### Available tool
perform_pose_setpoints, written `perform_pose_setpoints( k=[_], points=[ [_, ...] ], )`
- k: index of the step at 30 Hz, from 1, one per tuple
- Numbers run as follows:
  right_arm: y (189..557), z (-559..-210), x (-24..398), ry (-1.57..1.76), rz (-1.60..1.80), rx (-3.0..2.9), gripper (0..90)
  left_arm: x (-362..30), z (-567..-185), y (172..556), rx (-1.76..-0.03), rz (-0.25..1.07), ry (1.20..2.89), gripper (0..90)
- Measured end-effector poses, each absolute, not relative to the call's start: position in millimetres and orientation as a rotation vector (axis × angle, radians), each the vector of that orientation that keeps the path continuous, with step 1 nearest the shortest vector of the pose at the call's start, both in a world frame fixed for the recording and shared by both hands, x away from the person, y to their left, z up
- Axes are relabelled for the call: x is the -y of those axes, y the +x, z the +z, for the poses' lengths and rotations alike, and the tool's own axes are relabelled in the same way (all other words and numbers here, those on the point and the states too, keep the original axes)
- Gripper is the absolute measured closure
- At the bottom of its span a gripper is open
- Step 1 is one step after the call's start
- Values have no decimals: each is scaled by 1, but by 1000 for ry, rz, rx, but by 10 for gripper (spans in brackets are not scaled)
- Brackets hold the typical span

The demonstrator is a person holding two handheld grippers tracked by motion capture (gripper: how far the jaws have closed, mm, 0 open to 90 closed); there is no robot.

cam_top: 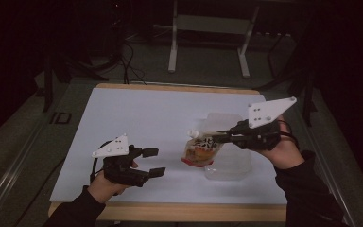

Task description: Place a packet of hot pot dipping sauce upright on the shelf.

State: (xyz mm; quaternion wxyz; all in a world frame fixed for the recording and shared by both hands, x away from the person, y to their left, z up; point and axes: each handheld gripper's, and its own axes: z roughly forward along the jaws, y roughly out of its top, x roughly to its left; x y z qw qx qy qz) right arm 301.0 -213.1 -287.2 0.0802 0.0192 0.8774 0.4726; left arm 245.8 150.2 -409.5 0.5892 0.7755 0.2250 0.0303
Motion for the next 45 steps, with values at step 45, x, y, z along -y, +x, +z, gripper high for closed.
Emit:
perform_pose_setpoints(
  k=[45],
  points=[
    [333, -370, 277, 182, 1353, -2747, 887, -188, -477, 242, -700, 137, 1818, 0]
  ],
)
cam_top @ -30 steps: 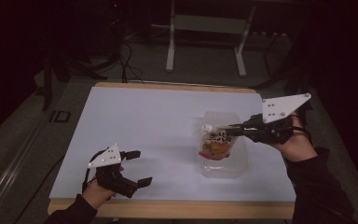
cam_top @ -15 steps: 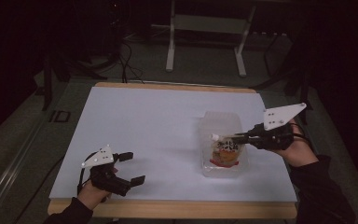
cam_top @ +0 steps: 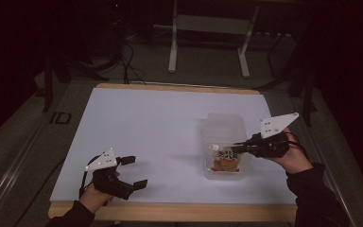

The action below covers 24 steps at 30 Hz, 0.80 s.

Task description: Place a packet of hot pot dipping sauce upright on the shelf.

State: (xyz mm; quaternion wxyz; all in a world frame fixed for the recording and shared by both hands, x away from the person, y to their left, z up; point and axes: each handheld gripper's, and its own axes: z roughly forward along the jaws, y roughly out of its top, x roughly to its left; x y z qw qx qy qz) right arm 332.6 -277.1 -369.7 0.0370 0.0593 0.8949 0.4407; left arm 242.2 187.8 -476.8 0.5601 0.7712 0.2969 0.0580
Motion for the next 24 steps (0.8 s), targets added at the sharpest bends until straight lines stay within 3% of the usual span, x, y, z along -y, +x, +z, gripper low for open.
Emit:
perform_pose_setpoints(
  k=[19, 20, 24],
  points=[
    [335, -412, 281, 249, 1393, -2800, 880, -185, -482, 242, -686, 148, 1842, 0],
    [335, -411, 283, 288, 1391, -2802, 834, -185, -483, 242, -686, 150, 1846, 0],
    [333, -404, 284, 301, 1398, -2783, 784, -184, -483, 242, -680, 153, 1850, 0]
  ],
)
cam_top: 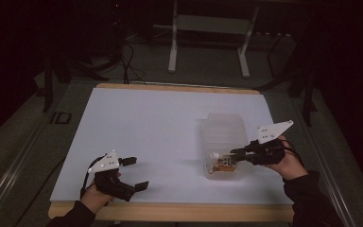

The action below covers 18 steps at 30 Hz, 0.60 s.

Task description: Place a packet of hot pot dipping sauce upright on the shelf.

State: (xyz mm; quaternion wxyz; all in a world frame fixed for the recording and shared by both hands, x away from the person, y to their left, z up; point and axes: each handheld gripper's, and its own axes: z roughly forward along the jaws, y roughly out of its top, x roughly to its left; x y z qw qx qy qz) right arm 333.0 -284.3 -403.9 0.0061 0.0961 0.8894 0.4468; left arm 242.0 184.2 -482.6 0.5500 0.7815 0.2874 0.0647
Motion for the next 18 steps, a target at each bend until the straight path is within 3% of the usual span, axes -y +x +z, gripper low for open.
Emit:
perform_pose_setpoints(
  k=[7, 15, 18],
  points=[
    [326, -389, 284, 291, 1401, -2740, 688, -183, -483, 242, -672, 163, 1859, 0],
    [309, -363, 279, 354, 1440, -2666, 491, -183, -482, 241, -670, 170, 1860, 0],
    [305, -361, 277, 364, 1447, -2662, 459, -183, -482, 241, -668, 171, 1859, 0]
  ],
)
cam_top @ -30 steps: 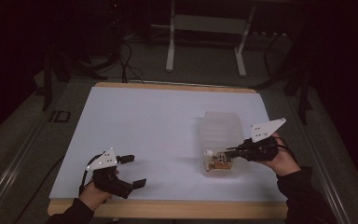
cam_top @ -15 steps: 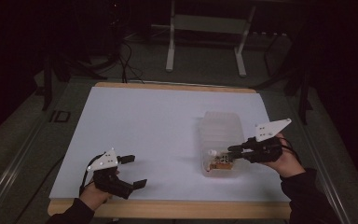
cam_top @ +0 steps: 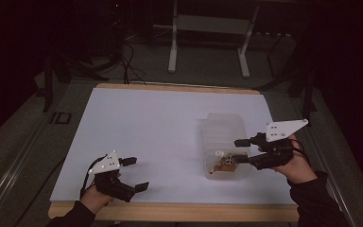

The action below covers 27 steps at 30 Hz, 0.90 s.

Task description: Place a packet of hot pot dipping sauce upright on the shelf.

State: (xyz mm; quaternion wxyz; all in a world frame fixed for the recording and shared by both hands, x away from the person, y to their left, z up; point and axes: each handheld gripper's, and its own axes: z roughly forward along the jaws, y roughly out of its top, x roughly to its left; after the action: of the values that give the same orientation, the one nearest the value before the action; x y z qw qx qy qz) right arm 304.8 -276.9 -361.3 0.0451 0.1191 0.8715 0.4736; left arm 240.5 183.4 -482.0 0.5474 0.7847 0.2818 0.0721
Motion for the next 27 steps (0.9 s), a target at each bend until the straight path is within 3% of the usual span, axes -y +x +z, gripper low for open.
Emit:
perform_pose_setpoints(
  k=[5, 9, 11, 27],
  points=[
    [288, -364, 266, 359, 1473, -2639, 352, -184, -481, 240, -664, 174, 1858, 0],
    [277, -366, 261, 372, 1503, -2613, 180, -183, -481, 238, -655, 180, 1865, 0],
    [272, -367, 258, 376, 1513, -2596, 141, -184, -481, 238, -652, 183, 1870, 0],
    [231, -396, 235, 352, 1523, -2539, 140, -188, -479, 231, -644, 219, 1866, 1]
  ],
)
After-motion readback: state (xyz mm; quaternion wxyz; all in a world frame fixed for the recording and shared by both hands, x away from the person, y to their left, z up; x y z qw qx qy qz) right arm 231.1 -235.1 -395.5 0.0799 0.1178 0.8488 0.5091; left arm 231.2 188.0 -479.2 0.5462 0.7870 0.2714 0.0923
